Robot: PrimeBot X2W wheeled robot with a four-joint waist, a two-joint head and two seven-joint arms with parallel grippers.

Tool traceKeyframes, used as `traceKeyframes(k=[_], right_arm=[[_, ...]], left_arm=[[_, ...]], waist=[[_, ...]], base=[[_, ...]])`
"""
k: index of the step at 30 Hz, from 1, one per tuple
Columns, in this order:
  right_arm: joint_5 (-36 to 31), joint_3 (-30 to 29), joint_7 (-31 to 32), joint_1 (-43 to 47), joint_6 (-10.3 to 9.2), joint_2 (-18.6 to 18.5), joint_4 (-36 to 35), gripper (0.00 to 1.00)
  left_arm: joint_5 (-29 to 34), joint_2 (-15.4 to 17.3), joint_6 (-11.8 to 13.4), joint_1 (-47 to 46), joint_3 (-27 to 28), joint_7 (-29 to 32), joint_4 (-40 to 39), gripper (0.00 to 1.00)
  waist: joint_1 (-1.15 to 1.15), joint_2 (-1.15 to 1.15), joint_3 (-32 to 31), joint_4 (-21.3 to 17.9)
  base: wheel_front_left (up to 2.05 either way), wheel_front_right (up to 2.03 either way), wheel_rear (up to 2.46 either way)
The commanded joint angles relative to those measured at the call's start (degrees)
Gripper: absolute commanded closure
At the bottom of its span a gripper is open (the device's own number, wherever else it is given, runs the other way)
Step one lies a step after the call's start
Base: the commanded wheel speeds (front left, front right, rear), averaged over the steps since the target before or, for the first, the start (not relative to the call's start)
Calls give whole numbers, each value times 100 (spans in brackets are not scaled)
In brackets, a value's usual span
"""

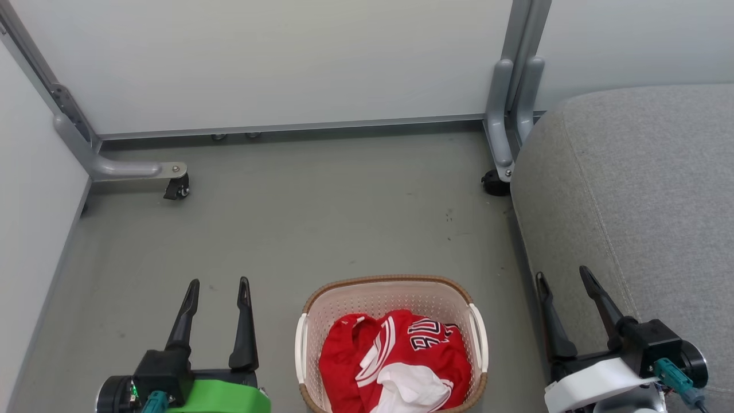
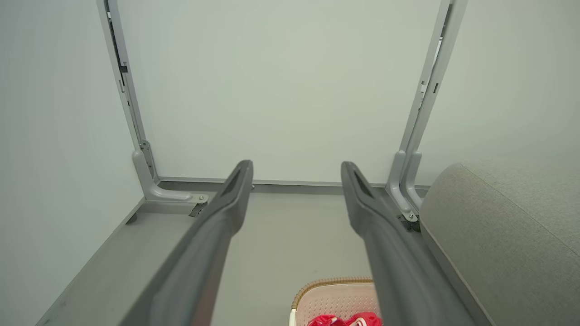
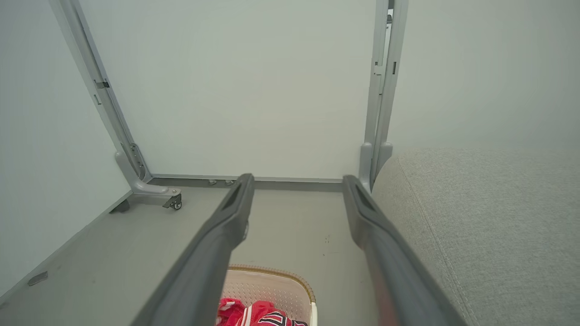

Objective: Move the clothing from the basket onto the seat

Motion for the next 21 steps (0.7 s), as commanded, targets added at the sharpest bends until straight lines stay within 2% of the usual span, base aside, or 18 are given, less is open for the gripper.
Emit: traceKeyframes(k=[1,21], right_arm=[[-142,19,-67,88,2,-28,-52,0],[-1009,137,-255,258,1,-32,-216,0]], left_arm=[[108,35,22,46,-6,-52,-53,0],[878,39,83,176,-193,-247,-77,0]], waist=[[0,0,6,2],[0,0,10,44]], base=[[0,0,0],[0,0,0]])
